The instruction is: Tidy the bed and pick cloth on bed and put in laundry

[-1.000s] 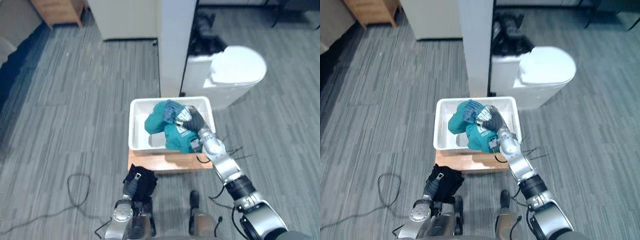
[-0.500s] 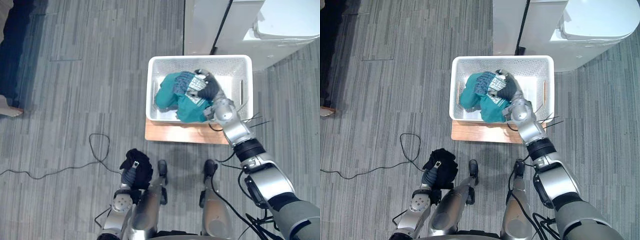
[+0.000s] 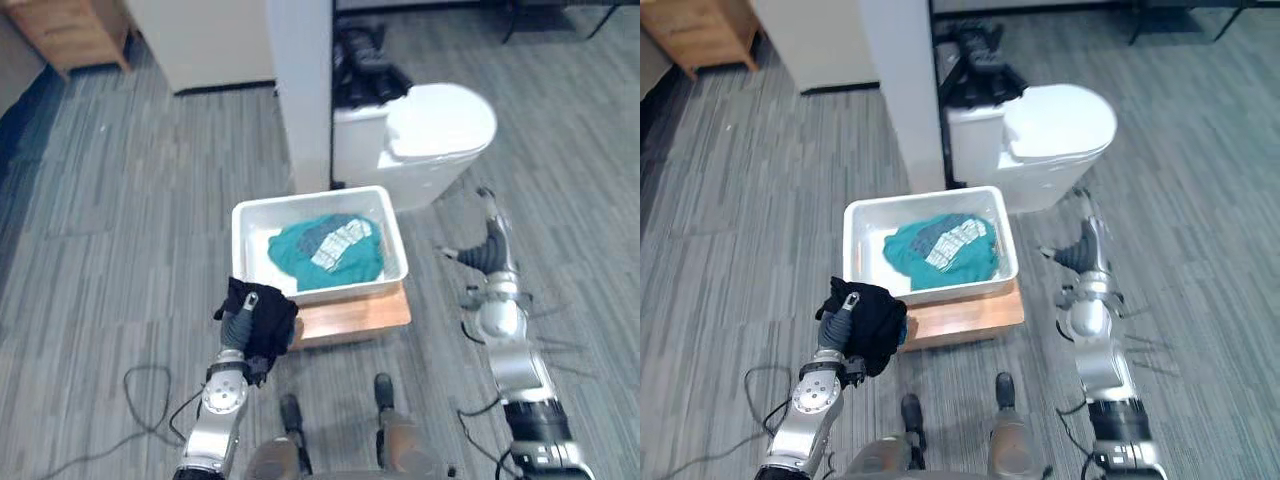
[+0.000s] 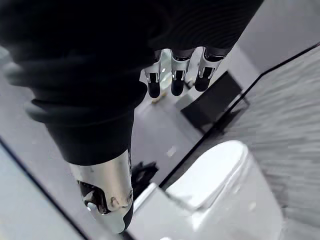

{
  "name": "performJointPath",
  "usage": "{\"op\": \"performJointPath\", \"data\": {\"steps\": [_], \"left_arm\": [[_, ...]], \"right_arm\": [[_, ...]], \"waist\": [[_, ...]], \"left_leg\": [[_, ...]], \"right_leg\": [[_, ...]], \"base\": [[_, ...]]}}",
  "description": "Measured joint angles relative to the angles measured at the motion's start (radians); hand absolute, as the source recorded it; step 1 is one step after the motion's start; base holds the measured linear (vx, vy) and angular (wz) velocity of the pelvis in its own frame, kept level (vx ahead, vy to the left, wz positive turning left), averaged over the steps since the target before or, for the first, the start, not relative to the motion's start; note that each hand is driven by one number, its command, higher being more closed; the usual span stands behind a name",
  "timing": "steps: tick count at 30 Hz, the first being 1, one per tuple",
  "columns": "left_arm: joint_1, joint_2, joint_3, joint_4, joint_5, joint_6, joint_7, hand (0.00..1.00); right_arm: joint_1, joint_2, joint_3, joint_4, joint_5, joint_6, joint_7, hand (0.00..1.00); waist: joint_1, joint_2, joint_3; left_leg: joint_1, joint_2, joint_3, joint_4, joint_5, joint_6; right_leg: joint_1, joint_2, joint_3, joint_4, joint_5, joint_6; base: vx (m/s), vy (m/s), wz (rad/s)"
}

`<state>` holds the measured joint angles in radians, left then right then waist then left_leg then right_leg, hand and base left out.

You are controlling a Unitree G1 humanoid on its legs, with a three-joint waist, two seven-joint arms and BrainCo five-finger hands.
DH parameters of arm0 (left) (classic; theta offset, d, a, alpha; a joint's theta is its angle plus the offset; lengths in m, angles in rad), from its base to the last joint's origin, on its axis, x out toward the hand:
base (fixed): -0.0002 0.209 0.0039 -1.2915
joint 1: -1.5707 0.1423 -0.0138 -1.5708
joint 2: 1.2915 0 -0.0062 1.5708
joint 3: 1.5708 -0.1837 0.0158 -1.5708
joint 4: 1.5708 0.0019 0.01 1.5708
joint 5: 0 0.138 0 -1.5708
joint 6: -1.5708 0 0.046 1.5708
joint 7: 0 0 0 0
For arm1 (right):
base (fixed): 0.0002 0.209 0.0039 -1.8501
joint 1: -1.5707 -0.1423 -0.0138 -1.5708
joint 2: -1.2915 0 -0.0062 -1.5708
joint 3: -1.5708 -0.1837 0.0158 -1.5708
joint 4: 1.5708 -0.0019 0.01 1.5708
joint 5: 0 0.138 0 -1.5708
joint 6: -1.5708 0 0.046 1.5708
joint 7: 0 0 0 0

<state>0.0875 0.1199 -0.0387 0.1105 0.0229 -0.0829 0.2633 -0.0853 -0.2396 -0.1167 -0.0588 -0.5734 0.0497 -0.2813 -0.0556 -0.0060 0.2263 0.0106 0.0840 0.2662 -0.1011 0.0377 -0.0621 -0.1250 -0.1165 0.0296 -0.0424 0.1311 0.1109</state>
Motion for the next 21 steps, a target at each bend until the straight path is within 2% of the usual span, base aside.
{"op": "performJointPath", "data": {"steps": [3, 6, 10, 12, 17, 21], "left_arm": [[-0.097, 0.006, 0.098, -0.001, 0.03, 0.01, 0.064, 1.0], [-0.189, 0.036, 0.158, -0.001, 0.03, 0.021, 0.12, 1.0], [-0.364, 0.167, 0.218, 0.029, 0.031, 0.023, 0.226, 1.0], [-0.452, 0.201, 0.219, 0.085, 0.037, 0.023, 0.251, 1.0], [-0.602, 0.218, 0.17, 0.246, 0.04, 0.031, 0.288, 1.0], [-0.668, 0.219, 0.107, 0.379, 0.077, 0.036, 0.295, 1.0]], "right_arm": [[0.111, 0.042, -0.051, -0.006, 0.0, 0.002, -0.016, 0.0], [0.209, 0.072, -0.067, -0.006, 0.002, 0.004, -0.025, 0.0], [0.317, 0.105, -0.043, -0.004, 0.015, 0.004, -0.026, 0.0], [0.351, 0.111, -0.021, -0.004, 0.025, 0.003, -0.027, 0.0], [0.372, 0.128, 0.063, -0.004, 0.061, -0.003, -0.047, 0.0], [0.366, 0.158, 0.14, -0.005, 0.091, -0.014, -0.052, 0.0]], "waist": [[-0.044, -0.001, -0.007], [-0.053, -0.001, -0.007], [-0.095, -0.003, -0.009], [-0.102, -0.003, -0.009], [-0.15, -0.014, -0.002], [-0.148, -0.042, 0.037]], "left_leg": [[0.008, 0.005, 0.018, 0.0, 0.0, -0.009], [0.012, 0.004, 0.049, 0.0, -0.001, -0.009], [-0.03, 0.003, 0.102, 0.0, 0.003, -0.014], [-0.042, 0.006, 0.117, 0.0, 0.004, -0.016], [-0.086, 0.012, 0.154, 0.0, 0.006, -0.018], [-0.107, 0.018, 0.2, 0.0, 0.003, -0.015]], "right_leg": [[-0.003, 0.009, 0.014, 0.0, 0.004, -0.004], [-0.011, 0.012, 0.042, -0.01, 0.011, 0.001], [-0.074, 0.01, 0.066, -0.016, 0.024, 0.024], [-0.093, 0.01, 0.07, -0.016, 0.03, 0.032], [-0.134, 0.011, 0.076, -0.027, 0.07, 0.005], [-0.181, 0.017, 0.115, -0.029, 0.1, 0.012]], "base": [[-0.02, -0.044, -0.21], [-0.03, -0.016, -0.3], [-0.04, -0.017, -0.33], [-0.01, -0.013, -0.22], [0.03, -0.009, -0.09], [0.04, 0.006, -0.2]]}}
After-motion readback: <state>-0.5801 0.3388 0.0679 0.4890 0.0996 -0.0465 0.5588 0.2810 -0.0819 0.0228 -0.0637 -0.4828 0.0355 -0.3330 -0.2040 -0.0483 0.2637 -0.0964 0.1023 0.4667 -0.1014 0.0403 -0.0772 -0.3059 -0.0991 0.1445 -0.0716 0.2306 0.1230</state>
